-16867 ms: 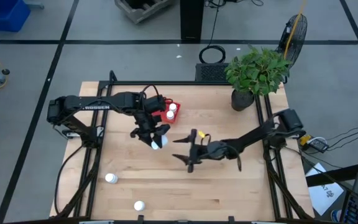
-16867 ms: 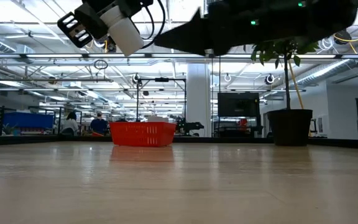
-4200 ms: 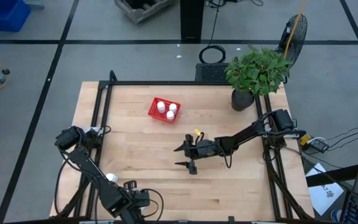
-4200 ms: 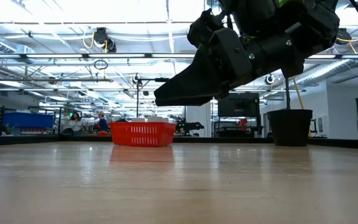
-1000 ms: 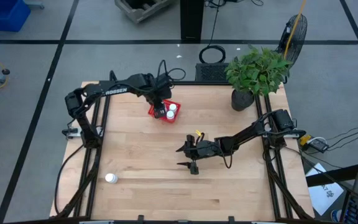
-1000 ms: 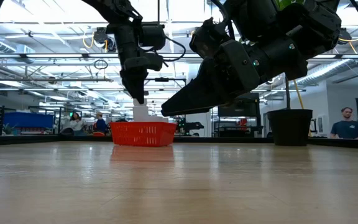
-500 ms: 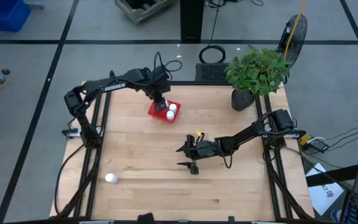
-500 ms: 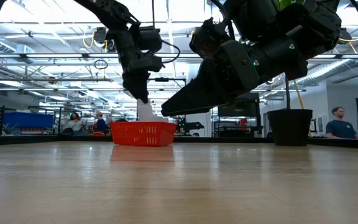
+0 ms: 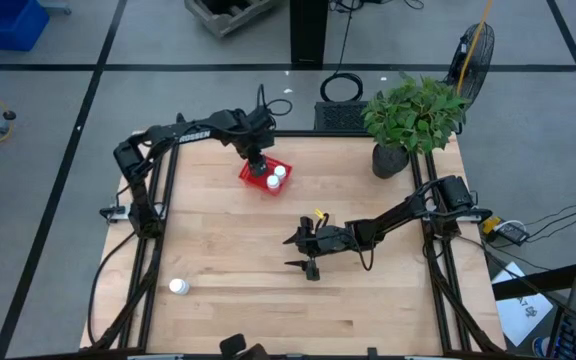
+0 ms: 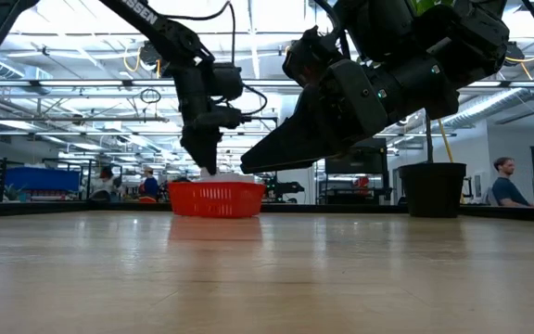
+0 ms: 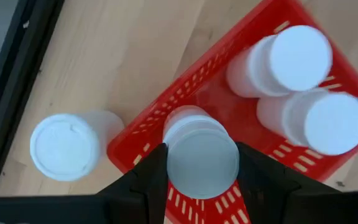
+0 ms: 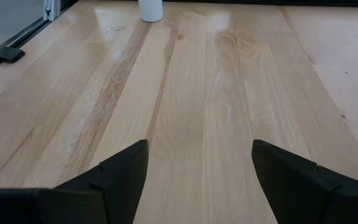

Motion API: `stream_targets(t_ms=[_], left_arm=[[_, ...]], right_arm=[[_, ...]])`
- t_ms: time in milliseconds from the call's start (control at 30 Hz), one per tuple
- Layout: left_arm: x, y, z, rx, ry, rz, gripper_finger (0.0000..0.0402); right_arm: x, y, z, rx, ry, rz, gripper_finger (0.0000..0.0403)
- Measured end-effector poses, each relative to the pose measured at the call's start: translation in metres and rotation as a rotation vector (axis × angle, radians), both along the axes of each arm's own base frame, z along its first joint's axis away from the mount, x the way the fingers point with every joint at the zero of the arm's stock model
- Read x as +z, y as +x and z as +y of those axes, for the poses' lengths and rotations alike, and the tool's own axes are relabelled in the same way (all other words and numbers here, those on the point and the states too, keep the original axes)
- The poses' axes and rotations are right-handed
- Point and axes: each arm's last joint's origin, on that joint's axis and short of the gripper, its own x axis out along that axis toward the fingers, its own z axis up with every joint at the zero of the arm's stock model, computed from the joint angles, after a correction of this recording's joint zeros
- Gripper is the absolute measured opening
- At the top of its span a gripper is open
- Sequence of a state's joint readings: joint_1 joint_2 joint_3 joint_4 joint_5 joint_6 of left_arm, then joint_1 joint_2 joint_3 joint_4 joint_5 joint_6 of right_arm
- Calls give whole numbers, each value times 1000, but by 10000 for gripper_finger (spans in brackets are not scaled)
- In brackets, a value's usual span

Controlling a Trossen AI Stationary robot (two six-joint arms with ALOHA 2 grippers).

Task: Pick and place pill bottles into a basket
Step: Put the white pill bottle into the orange basket

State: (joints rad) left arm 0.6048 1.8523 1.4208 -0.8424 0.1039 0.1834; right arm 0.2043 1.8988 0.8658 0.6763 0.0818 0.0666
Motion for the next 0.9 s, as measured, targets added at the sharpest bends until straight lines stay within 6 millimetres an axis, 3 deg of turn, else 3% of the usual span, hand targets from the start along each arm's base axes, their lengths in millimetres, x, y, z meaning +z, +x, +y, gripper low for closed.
stream_targets(t_ms=[267,567,900], left_arm=[[1,3,-2,-18,-34,-44,174],[-14,10,-2,-22,-51,-19,166],[-14,12,-5,-6,-25,2,260]], right_arm=[[0,0,0,2,-2,0,276],[0,0,0,1,-1,1,276],[-1,0,0,1,-2,9,276]])
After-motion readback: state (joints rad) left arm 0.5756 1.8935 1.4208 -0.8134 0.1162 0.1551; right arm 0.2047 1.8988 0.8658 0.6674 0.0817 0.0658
